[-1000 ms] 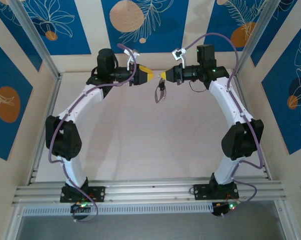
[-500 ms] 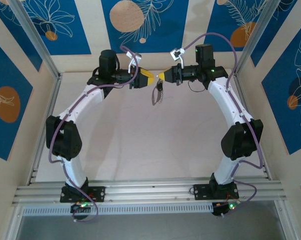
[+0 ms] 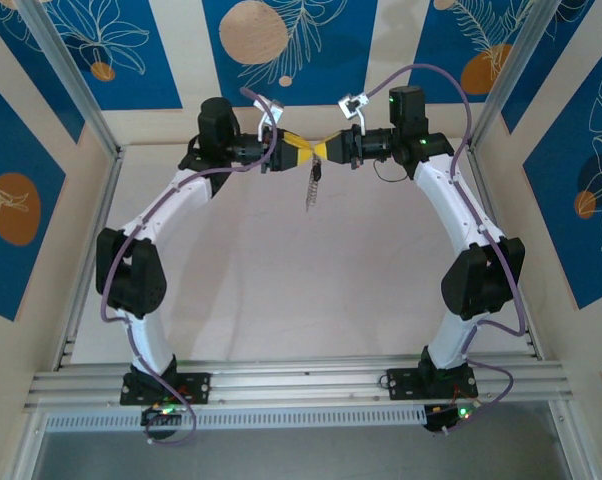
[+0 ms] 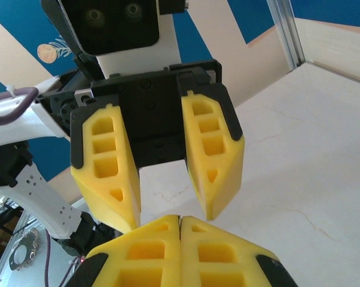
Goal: Put the keys on the keyring
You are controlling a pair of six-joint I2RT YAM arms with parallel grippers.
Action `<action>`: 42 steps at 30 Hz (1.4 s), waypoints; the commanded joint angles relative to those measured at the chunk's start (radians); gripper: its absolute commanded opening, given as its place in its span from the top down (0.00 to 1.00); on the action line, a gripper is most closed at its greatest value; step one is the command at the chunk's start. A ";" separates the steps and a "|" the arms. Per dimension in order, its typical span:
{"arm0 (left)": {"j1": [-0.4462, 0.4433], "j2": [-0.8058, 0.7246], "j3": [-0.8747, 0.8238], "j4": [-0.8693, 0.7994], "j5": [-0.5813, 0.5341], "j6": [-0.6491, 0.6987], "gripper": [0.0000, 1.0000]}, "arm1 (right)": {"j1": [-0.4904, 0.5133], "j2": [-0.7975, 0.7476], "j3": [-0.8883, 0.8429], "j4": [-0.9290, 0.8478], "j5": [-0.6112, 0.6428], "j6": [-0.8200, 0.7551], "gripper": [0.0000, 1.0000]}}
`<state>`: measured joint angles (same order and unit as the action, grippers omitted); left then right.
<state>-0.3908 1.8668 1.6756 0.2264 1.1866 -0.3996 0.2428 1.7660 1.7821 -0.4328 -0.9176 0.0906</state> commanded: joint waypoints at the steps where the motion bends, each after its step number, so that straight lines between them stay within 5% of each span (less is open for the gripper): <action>1: -0.014 0.023 -0.005 0.076 0.037 -0.043 0.64 | 0.006 -0.001 -0.010 0.038 -0.044 0.029 1.00; 16: -0.020 0.080 -0.033 0.514 0.050 -0.385 0.89 | 0.003 -0.005 -0.044 0.101 -0.062 0.074 1.00; 19: -0.025 0.076 -0.043 0.517 0.053 -0.389 0.99 | 0.004 -0.003 -0.045 0.118 -0.064 0.089 1.00; 25: -0.035 0.054 -0.063 0.453 0.046 -0.323 1.00 | -0.003 0.000 -0.044 0.178 -0.057 0.153 1.00; 29: -0.036 0.043 -0.077 0.455 0.020 -0.318 1.00 | -0.033 -0.026 -0.095 0.335 -0.040 0.283 0.67; 31: -0.035 0.037 -0.085 0.458 0.007 -0.319 1.00 | -0.056 -0.052 -0.149 0.452 -0.032 0.371 0.59; 42: -0.036 -0.003 -0.100 0.444 -0.066 -0.308 1.00 | -0.114 -0.229 -0.563 0.881 0.114 0.606 0.52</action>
<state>-0.4217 1.9244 1.5749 0.6464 1.1439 -0.7238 0.1204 1.5894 1.2884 0.2981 -0.8600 0.6289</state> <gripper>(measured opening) 0.047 0.476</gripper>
